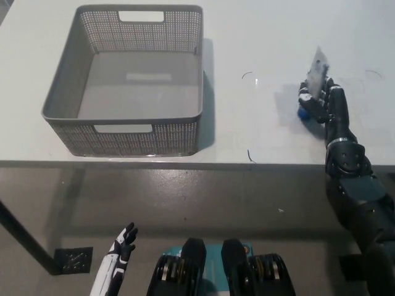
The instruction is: Use the right hand to pick up a shampoo and place it into a container on the left side
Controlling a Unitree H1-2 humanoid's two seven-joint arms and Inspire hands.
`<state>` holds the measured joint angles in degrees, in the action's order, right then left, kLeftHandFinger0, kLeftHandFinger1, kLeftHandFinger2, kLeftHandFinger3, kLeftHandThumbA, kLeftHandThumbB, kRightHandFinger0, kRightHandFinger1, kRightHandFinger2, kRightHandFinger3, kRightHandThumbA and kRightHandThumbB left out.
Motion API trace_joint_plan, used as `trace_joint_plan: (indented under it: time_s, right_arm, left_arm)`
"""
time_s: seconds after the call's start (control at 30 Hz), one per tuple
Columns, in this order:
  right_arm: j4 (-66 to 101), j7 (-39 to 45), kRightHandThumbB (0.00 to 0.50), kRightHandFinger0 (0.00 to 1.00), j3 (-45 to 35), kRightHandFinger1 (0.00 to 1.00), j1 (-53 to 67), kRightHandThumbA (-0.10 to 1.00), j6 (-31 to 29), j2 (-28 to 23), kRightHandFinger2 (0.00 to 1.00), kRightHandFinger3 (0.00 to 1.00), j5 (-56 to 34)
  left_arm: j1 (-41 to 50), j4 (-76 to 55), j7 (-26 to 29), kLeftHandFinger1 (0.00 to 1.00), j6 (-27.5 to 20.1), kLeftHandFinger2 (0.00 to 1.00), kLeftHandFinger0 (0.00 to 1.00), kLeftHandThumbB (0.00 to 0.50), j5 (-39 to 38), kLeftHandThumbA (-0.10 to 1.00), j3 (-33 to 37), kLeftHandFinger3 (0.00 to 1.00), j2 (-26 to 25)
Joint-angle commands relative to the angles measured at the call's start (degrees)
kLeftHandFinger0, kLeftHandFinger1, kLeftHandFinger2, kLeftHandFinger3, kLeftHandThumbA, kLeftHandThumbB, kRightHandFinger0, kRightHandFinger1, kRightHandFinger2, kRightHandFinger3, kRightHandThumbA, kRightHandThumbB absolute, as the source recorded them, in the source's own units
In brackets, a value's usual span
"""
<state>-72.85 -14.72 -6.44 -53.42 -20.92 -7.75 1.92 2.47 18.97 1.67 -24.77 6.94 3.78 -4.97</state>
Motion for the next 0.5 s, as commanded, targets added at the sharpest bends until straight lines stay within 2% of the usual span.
trace_joint_plan:
  time_s: [0.0,0.03,0.07,0.23,0.47]
  right_arm:
    - [0.26,-8.88,0.159,0.0,0.82,0.05,-4.8,-0.1,-0.42,0.21,0.37,0.37,1.84]
    - [0.54,-8.68,0.139,0.0,1.0,0.15,-4.64,-0.1,-0.41,0.13,0.53,0.51,1.89]
    - [0.68,-8.3,0.143,0.0,1.24,0.19,-4.46,-0.1,-0.38,-0.02,0.59,0.57,1.93]
    - [0.76,-7.78,0.129,0.0,1.07,0.24,-4.24,-0.1,-1.35,-0.33,0.66,0.69,1.14]
    - [1.49,-8.14,0.144,0.0,-0.71,0.24,-4.27,-0.1,-3.0,-0.08,0.66,0.66,-0.7]
  left_arm:
    - [-1.23,-0.67,0.31,1.0,-2.16,1.0,1.0,0.073,0.01,1.0,-0.06,1.0,-0.67]
    - [-1.24,-0.72,0.39,1.0,-2.16,1.0,1.0,0.079,0.02,1.0,-0.06,1.0,-0.66]
    - [-1.26,-0.8,0.43,1.0,-2.16,1.0,1.0,0.081,0.19,1.0,-0.08,1.0,-0.67]
    - [-1.67,-0.32,0.13,1.0,-2.16,1.0,1.0,0.084,-0.11,1.0,-0.14,1.0,-0.63]
    - [-2.14,0.2,0.47,1.0,-2.16,1.0,1.0,0.079,-0.3,1.0,-0.25,1.0,-0.6]
